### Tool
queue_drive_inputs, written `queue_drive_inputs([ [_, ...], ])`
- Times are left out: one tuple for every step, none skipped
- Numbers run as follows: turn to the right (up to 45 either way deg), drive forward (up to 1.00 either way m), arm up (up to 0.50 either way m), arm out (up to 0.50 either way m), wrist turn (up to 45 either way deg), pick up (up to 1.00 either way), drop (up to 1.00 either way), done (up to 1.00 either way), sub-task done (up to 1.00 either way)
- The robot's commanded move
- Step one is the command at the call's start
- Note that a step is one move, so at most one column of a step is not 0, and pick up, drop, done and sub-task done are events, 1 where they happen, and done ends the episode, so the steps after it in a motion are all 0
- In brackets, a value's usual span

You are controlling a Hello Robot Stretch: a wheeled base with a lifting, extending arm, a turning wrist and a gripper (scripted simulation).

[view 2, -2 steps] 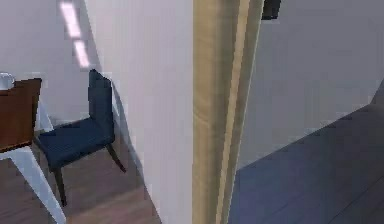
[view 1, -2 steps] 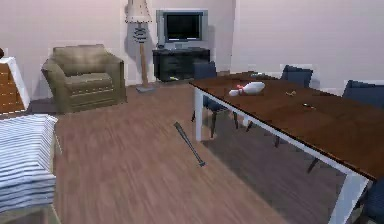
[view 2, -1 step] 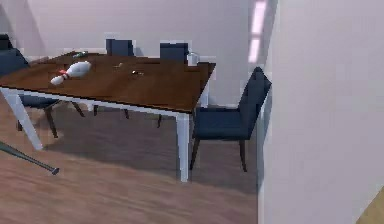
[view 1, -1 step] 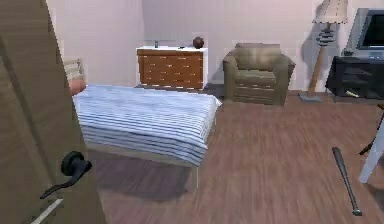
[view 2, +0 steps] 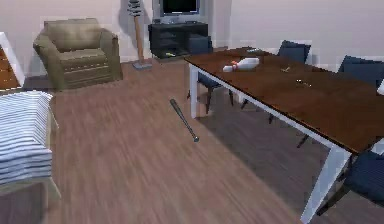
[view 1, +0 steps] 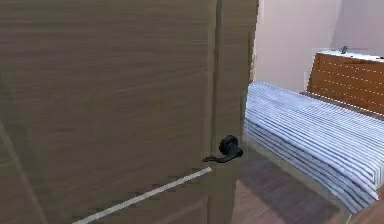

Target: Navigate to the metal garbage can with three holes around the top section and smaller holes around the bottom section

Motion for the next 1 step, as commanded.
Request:
queue_drive_inputs([
  [-45.0, 0.00, 0.00, 0.00, 0.0, 0.00, 0.00, 0.00, 0.00],
])
